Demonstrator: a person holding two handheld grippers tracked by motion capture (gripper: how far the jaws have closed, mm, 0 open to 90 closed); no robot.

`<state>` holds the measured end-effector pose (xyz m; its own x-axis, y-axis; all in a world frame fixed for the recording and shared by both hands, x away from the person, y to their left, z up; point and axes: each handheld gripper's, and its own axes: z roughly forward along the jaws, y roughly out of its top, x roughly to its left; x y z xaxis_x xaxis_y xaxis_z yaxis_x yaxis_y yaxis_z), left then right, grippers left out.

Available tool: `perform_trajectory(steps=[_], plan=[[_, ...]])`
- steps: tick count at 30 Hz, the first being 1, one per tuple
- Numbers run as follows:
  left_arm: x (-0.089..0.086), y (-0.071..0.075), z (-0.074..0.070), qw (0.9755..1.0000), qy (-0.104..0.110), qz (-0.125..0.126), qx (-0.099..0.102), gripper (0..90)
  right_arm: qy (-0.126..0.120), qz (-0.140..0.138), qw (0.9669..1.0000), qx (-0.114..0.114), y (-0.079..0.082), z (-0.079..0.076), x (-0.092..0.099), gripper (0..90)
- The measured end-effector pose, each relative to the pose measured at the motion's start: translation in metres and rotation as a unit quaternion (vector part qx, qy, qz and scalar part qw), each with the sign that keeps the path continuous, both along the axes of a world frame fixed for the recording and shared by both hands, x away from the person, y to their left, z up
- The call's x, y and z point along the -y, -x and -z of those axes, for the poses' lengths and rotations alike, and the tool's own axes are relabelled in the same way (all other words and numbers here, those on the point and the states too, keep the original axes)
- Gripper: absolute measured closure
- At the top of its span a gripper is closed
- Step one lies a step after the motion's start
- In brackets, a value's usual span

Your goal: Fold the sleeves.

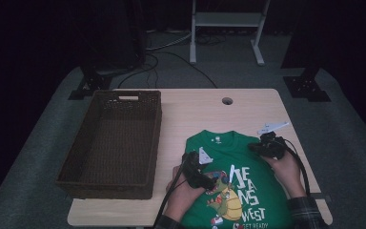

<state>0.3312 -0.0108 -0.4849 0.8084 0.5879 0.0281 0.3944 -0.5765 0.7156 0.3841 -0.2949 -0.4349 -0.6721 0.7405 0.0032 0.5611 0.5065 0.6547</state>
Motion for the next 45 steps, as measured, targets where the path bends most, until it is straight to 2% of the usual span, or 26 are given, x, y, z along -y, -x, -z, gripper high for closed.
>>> perform_trajectory(steps=[17, 20, 21, 23, 25, 33, 41, 43, 45], plan=[[0.000, 0.000, 0.000, 1.0000, 0.000, 0.000, 0.000, 0.0, -0.016, -0.007, 0.9998, -0.003, -0.004, 0.013, -0.005, 84.2], [0.000, 0.000, 0.000, 1.0000, 0.000, 0.000, 0.000, 0.0, -0.029, -0.005, 0.9995, -0.008, -0.005, 0.014, -0.005, 76.3], [0.000, 0.000, 0.000, 1.0000, 0.000, 0.000, 0.000, 0.0, -0.037, 0.000, 0.9993, -0.005, -0.005, 0.014, -0.005, 69.4], [0.000, 0.000, 0.000, 1.0000, 0.000, 0.000, 0.000, 0.0, -0.039, 0.000, 0.9992, -0.005, -0.006, 0.014, -0.005, 66.7], [0.000, 0.000, 0.000, 1.0000, 0.000, 0.000, 0.000, 0.0, -0.042, 0.008, 0.9991, -0.003, -0.006, 0.014, -0.005, 54.4], [0.000, 0.000, 0.000, 1.0000, 0.000, 0.000, 0.000, 0.0, -0.052, 0.019, 0.9984, 0.002, -0.005, 0.012, -0.004, 31.1], [0.000, 0.000, 0.000, 1.0000, 0.000, 0.000, -0.001, 0.0, -0.044, 0.027, 0.9986, 0.008, -0.001, 0.011, -0.009, 9.7], [0.000, 0.000, 0.000, 1.0000, 0.000, 0.000, -0.001, 0.0, -0.043, 0.027, 0.9987, 0.006, 0.000, 0.011, -0.011, 7.9], [0.000, 0.000, 0.000, 1.0000, 0.000, 0.000, -0.001, 0.0, -0.041, 0.026, 0.9988, 0.003, 0.000, 0.012, -0.011, 2.2]])
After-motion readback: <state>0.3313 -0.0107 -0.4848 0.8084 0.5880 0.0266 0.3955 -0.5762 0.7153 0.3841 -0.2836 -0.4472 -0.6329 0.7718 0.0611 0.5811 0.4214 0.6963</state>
